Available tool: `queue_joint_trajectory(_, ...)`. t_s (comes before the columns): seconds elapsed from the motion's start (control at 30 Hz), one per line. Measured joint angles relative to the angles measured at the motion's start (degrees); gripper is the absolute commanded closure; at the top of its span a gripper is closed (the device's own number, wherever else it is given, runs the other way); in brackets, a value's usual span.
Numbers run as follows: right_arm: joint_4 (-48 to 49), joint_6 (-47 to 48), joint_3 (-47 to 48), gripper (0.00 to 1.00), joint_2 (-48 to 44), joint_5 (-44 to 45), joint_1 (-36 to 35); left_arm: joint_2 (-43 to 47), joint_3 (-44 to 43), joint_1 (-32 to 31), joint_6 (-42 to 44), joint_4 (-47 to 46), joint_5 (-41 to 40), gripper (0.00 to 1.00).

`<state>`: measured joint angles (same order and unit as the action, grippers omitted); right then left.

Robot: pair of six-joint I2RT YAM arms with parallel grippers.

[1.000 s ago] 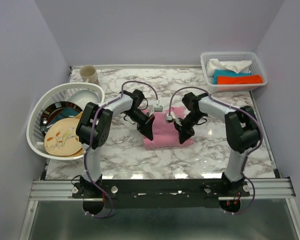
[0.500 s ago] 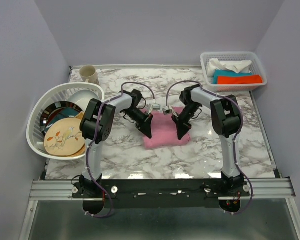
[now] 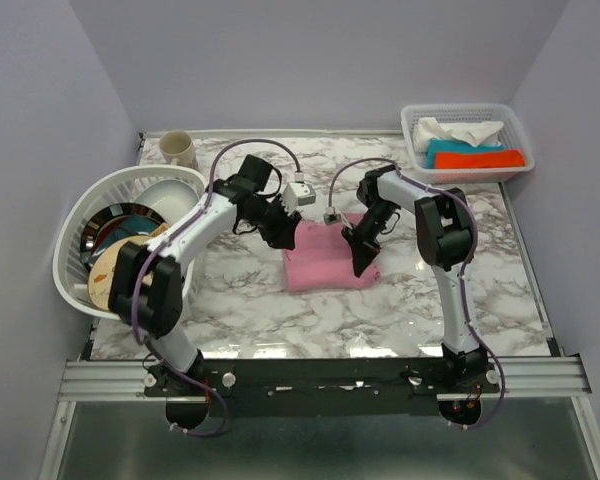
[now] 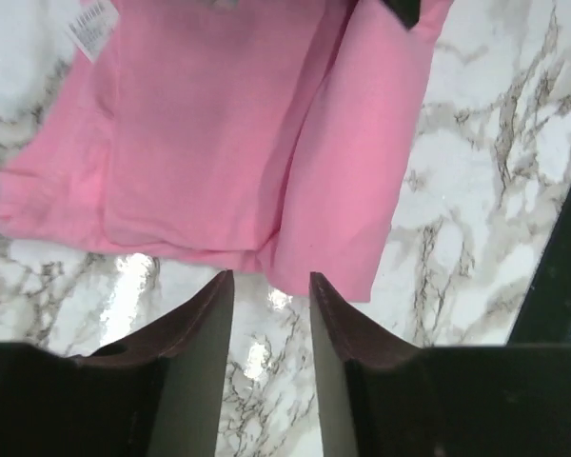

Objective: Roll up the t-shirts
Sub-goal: Roll the T-shirt to the center of the board.

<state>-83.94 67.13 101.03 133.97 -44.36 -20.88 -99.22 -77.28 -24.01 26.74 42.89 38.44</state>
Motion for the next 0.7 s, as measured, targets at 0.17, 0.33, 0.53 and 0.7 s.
queue_joint_trajectory(0.17, -0.55, -1.64, 0.87, 0.92, 0.72, 0.28, -0.02, 21.03, 20.22, -12.96, 0.76, -17.16, -13.9, 0.36)
queue_joint_trajectory(0.33, -0.74, -2.91, 1.31, 0.92, 1.09, 0.46, -0.04, 29.94, 40.33, -23.37, 1.99, -33.94, -27.96, 0.34)
queue_joint_trajectory(0.53, -1.01, -4.42, 1.86, 0.92, 1.49, 0.72, -0.13, 29.81, 52.22, -26.91, 5.03, -49.03, -40.04, 0.34)
queue_joint_trajectory(0.7, -1.14, -5.25, 2.16, 0.92, 1.79, 0.79, -0.15, 28.48, 52.74, -29.75, 6.73, -55.63, -41.97, 0.35)
